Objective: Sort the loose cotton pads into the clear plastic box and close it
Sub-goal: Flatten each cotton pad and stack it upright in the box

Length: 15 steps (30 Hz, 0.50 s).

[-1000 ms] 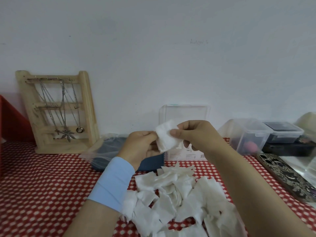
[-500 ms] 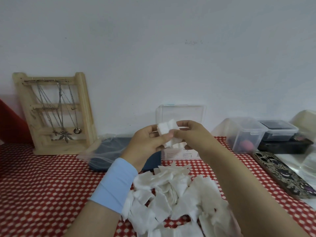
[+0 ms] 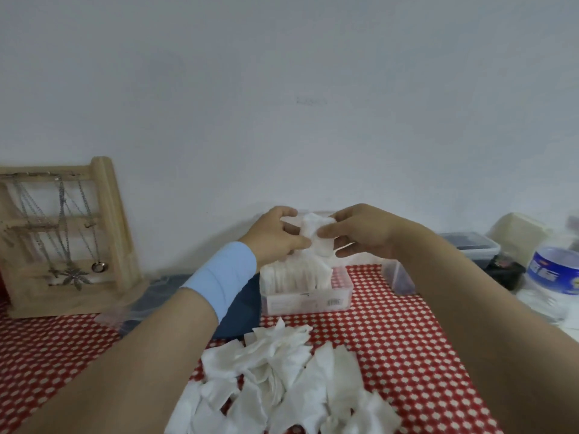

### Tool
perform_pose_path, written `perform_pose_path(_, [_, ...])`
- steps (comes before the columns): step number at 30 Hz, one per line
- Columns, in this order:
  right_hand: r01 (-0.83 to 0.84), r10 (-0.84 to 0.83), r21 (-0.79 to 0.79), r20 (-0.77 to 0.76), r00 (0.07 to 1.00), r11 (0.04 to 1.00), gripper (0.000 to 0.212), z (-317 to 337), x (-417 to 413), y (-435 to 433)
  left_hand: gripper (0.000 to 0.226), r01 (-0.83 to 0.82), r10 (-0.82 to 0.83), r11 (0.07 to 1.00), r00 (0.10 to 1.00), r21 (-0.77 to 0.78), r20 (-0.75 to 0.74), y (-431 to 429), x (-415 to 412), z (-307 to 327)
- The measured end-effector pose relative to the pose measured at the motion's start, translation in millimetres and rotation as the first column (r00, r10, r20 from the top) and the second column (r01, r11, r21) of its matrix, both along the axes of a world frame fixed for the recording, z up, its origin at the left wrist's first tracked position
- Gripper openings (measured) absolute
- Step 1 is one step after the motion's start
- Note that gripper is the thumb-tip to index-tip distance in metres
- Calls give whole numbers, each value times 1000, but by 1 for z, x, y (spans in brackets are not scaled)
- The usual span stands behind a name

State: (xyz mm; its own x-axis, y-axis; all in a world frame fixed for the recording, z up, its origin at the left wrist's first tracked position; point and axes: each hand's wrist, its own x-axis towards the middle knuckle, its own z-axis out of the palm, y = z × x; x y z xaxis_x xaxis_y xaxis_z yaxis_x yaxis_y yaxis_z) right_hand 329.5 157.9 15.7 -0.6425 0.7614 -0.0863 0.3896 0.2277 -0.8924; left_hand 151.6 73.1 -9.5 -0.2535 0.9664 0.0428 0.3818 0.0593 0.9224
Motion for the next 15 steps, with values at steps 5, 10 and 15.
perform_pose_path(5, [345, -343, 37, -58, 938, 938, 12, -13, 14, 24, 29, -17, -32, 996, 836, -83, -548, 37, 12, -25])
perform_pose_path(10, [456, -453, 0, -108, 885, 890, 4, -30, 17, 35, 33, 81, -298, 943, 639, -323, -709, 61, 30, -48])
perform_pose_path(15, [455, -452, 54, -52, 890, 889, 10, -51, 9, 40, 44, -32, -167, 972, 597, -232, -785, 72, 22, -60])
